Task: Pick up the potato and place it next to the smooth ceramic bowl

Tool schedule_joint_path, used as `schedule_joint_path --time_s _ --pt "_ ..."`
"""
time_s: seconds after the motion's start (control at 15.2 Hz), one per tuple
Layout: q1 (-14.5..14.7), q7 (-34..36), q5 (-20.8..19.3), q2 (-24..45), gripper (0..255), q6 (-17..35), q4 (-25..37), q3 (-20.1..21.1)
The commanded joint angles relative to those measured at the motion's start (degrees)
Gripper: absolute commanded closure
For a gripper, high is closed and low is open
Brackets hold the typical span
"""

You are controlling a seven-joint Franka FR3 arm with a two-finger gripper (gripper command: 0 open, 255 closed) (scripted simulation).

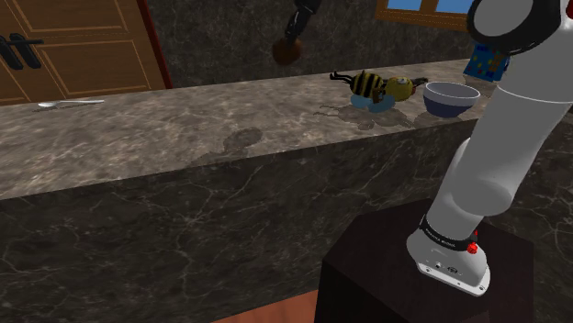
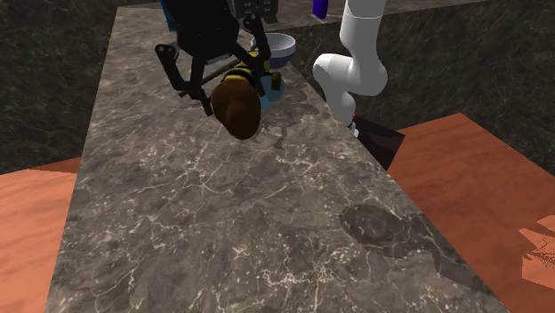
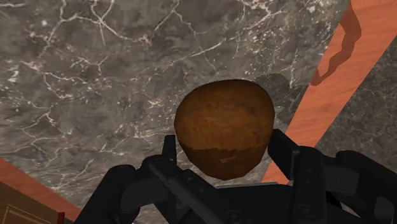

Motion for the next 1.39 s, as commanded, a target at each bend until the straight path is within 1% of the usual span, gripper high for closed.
schedule_joint_path --time_s 0.0,0.33,0.66,0.99,1.32 --pt "-0.93 -1.66 -0.61 -2.48 255 -1.1 -2.36 -0.95" --pt "-3.4 -5.93 -2.5 -8.05 255 -3.97 -7.52 -3.67" --pt "-6.02 -10.41 -4.6 -12.22 255 -7.66 -10.57 -6.93" --pt "-8.57 -15.3 -6.84 -14.89 255 -11.96 -11.68 -10.84" --pt "-10.94 -20.81 -9.05 -15.92 255 -16.72 -10.9 -15.48"
